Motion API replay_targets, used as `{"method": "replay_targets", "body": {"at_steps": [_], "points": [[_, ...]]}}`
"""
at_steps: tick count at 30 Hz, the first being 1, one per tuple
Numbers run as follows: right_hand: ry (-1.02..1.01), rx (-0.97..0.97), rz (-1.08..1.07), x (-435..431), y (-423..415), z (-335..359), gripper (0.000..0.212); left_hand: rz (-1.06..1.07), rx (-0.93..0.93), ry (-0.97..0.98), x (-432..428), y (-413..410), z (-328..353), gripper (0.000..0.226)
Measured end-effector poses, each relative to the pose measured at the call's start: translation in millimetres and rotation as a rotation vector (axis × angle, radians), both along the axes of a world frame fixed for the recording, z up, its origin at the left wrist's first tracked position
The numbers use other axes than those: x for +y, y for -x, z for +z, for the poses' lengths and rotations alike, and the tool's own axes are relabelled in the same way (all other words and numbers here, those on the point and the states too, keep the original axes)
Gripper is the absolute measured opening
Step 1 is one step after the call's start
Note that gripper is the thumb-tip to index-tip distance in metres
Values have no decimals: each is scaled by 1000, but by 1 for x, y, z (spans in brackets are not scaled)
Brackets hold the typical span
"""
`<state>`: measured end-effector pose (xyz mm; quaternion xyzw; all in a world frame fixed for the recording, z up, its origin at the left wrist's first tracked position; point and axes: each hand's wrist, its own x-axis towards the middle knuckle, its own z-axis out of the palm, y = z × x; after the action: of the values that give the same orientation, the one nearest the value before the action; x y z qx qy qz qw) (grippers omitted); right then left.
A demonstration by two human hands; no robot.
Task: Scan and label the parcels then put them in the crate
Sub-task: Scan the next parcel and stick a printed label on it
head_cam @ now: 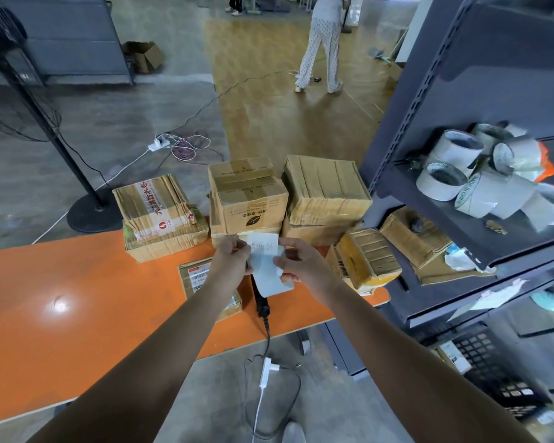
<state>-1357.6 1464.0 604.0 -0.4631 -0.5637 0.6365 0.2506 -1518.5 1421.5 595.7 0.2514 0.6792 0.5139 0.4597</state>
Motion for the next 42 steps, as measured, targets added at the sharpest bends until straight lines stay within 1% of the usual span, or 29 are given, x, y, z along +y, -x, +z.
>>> {"method": "replay_targets", "body": {"at_steps": [2, 4, 8, 11, 12, 14, 16, 19, 21, 23, 25, 29, 31, 35, 38, 40, 42], "points": [[-14, -31, -7, 4, -4, -6, 39, 11, -44, 6, 7, -5, -5, 8], [-37, -73, -33, 9, -6, -12, 41, 23, -74, 15, 12, -11, -10, 8], [-163, -261, -83, 20, -10, -26, 40, 47, -69, 63, 21, -25, -15, 12], [-234, -352, -21, 28, -20, -31, 42, 53, -37, 144, 29, -33, -23, 6], [-278, -408, 9, 31, -23, -32, 42, 49, -3, 167, 32, -36, -26, 4], [-367, -514, 61, 36, -29, -39, 42, 32, 94, 198, 35, -39, -31, 8], [-425, -582, 99, 42, -35, -53, 44, 41, 153, 223, 38, -40, -35, 13], [-487, -734, 189, 49, -41, -75, 46, 65, 116, 260, 39, -37, -46, 23], [-523, -794, 224, 52, -41, -89, 49, 89, 52, 293, 38, -35, -54, 20], [-524, -793, 249, 51, -40, -103, 52, 93, 43, 315, 33, -37, -60, 23], [-510, -787, 284, 50, -38, -113, 53, 90, 73, 319, 28, -37, -67, 26], [-495, -721, 301, 46, -28, -121, 53, 79, 62, 305, 16, -33, -75, 22], [-477, -689, 291, 44, -24, -122, 49, 100, 27, 307, 10, -29, -77, 18], [-380, -595, 216, 45, -25, -120, 34, 156, -36, 296, 1, -20, -71, 12], [-389, -548, 166, 41, -20, -108, 25, 157, -34, 273, -4, -11, -65, 10], [-397, -537, 135, 36, -9, -97, 23, 164, -34, 257, -9, -3, -62, 13], [-322, -481, 128, 31, 8, -89, 24, 178, -45, 237, -16, 6, -60, 18]]}}
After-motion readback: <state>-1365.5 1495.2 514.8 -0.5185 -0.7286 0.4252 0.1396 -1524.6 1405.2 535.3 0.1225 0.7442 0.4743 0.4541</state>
